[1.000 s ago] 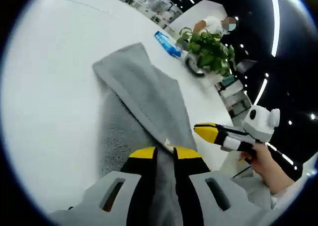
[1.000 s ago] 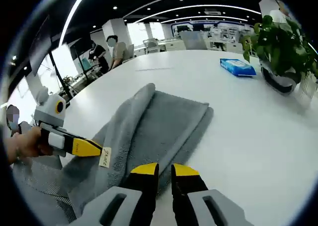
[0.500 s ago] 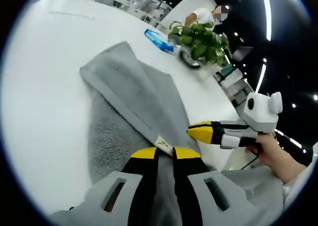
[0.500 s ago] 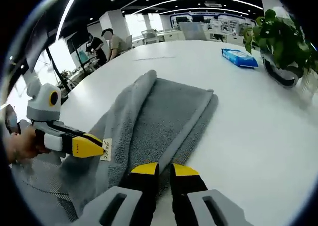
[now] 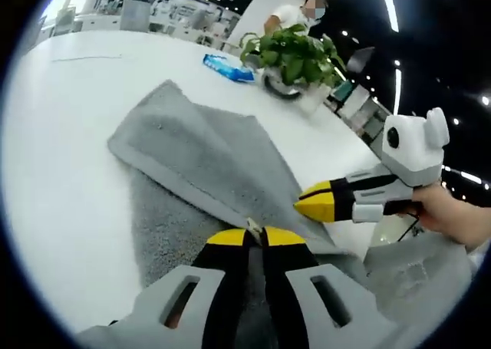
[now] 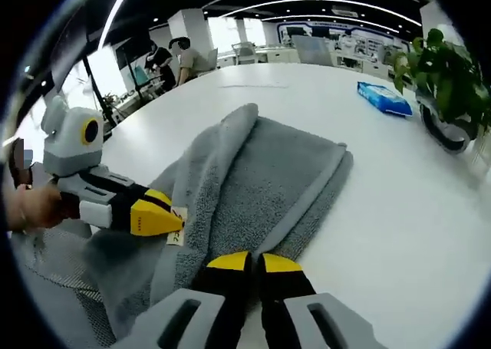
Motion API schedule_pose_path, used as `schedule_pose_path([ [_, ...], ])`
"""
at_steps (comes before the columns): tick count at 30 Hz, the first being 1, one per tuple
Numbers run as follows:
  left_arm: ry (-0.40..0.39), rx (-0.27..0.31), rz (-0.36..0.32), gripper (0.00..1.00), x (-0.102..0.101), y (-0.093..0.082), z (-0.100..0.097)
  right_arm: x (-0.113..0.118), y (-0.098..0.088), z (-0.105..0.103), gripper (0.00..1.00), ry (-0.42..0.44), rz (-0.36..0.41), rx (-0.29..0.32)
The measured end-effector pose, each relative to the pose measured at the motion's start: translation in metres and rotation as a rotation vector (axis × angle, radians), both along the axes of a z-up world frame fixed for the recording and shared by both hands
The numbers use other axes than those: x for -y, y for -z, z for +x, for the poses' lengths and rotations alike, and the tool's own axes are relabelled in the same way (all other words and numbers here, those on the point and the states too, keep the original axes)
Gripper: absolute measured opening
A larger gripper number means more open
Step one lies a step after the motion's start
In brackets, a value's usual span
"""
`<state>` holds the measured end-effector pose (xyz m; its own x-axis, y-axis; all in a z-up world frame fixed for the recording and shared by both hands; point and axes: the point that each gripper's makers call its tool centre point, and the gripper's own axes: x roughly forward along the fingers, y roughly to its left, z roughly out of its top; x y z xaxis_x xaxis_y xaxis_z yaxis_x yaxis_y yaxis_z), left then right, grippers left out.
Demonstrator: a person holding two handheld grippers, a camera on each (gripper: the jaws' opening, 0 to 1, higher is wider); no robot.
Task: Open the folded towel by lifting each exposed corner and separating the folded layers until the towel lies flat within the target outline without major curled edges
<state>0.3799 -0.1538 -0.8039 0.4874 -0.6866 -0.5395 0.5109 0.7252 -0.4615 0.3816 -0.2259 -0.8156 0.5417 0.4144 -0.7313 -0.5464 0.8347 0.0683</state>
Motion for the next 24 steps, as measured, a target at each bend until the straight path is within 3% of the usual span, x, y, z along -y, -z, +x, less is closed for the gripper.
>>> schedule_pose_path([
  [2, 0.022, 0.040, 0.053, 0.04, -0.002, 0.001, 0.000, -0.001, 0.000, 0.000, 0.02, -0.028, -0.043, 0.034],
  [6, 0.110, 0.178, 0.145, 0.02, 0.000, 0.001, -0.003, -0.004, -0.001, 0.001, 0.02, -0.065, -0.122, 0.114],
  [9, 0.108, 0.174, 0.146, 0.02, -0.001, 0.002, -0.004, -0.006, -0.002, 0.000, 0.02, -0.112, -0.196, 0.163],
  [14, 0.163, 0.228, 0.214, 0.02, 0.000, 0.003, -0.002, -0.011, -0.002, -0.001, 0.01, -0.103, -0.223, 0.168],
  [18, 0.154, 0.214, 0.224, 0.02, 0.000, 0.003, -0.002, -0.011, -0.003, 0.000, 0.01, -0.114, -0.244, 0.183],
  [21, 0.183, 0.264, 0.294, 0.02, 0.000, 0.003, -0.002, -0.012, -0.003, 0.000, 0.00, -0.105, -0.245, 0.179],
  [24, 0.197, 0.299, 0.333, 0.02, 0.002, 0.003, -0.005, -0.014, -0.004, 0.001, 0.00, -0.173, -0.312, 0.210],
])
